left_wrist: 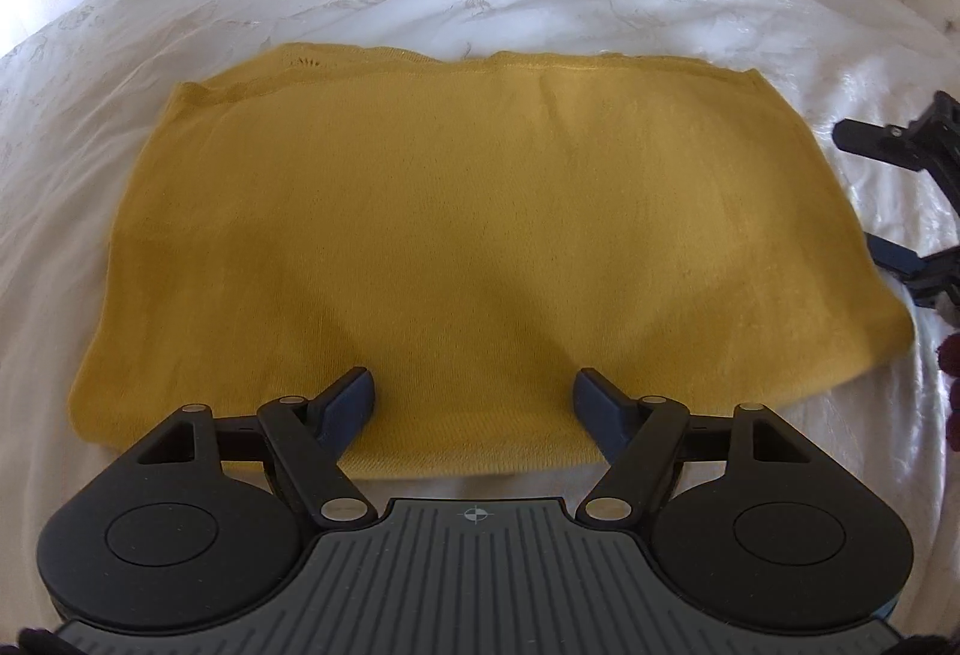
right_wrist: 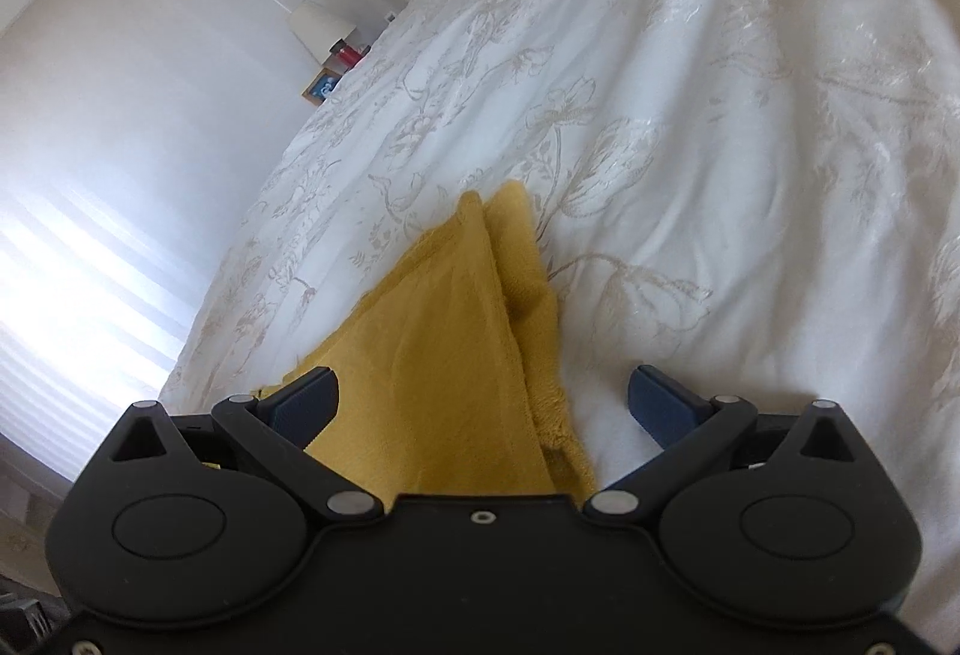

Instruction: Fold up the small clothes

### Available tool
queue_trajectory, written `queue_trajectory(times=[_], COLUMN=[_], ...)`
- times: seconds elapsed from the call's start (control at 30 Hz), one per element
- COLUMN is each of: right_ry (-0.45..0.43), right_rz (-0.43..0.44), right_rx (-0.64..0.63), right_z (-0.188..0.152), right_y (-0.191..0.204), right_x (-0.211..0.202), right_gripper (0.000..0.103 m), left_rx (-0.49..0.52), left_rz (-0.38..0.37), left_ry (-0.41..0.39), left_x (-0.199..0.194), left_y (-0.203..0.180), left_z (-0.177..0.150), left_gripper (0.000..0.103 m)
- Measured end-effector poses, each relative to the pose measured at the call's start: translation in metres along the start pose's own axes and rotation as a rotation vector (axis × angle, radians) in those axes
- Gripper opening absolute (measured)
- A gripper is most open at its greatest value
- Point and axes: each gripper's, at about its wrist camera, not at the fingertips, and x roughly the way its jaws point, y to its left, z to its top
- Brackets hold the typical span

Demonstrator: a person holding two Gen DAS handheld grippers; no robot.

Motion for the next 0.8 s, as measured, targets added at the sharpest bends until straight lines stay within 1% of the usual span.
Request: queue_trajectory(times=[0.2, 0.37, 0.57, 0.7, 0.8], right_ry=[0.044, 0.042, 0.015, -0.004, -0.013], right_rz=[0.082, 0.097, 0.125, 0.134, 0.131], right_rx=[0.029, 0.017, 0.054, 0.058, 0.045], right_z=[-0.006, -0.009, -0.011, -0.013, -0.015], right_y=[-0.001, 0.0, -0.005, -0.006, -0.004], right_x=[0.013, 0.016, 0.015, 0.015, 0.014], right_gripper=[0.103, 0.103, 0.103, 0.103, 0.103], left_rx=[0.008, -0.031, -0.03, -0.099, -0.16], left_rz=[-0.031, -0.057, 0.006, 0.041, 0.045], left_ry=[-0.001, -0.041, -0.137, -0.164, -0.168], left_x=[-0.008, -0.023, -0.046, -0.047, -0.044], left_y=[0.006, 0.021, 0.051, 0.086, 0.113], left_z=[-0.007, -0.011, -0.002, 0.009, 0.015], left_gripper=[0.072, 0.072, 0.072, 0.072, 0.072])
